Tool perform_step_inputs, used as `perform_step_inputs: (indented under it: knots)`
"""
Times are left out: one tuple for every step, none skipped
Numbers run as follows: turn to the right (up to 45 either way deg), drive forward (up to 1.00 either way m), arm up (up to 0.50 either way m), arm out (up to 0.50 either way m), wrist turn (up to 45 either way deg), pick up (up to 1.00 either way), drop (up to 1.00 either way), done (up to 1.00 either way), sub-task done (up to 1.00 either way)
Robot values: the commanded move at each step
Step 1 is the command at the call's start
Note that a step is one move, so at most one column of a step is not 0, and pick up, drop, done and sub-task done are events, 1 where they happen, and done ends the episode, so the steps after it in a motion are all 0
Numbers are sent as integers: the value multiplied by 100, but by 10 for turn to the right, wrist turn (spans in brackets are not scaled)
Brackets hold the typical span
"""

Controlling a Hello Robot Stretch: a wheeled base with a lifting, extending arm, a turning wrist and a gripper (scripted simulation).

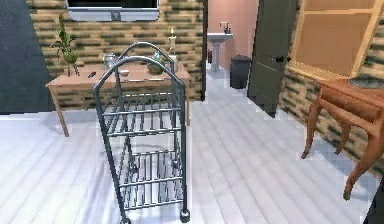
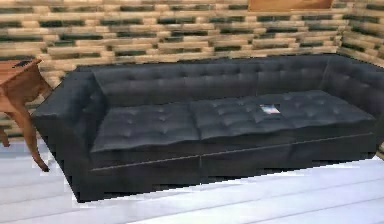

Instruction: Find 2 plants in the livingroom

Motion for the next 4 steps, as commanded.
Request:
perform_step_inputs:
  knots:
    - [210, 0, 0, 0, 0, 0, 0, 0, 0]
    - [0, 100, 0, 0, 0, 0, 0, 0, 0]
    - [180, 0, 0, 0, 0, 0, 0, 0, 0]
    - [0, 5, 0, 0, 0, 0, 0, 0, 0]
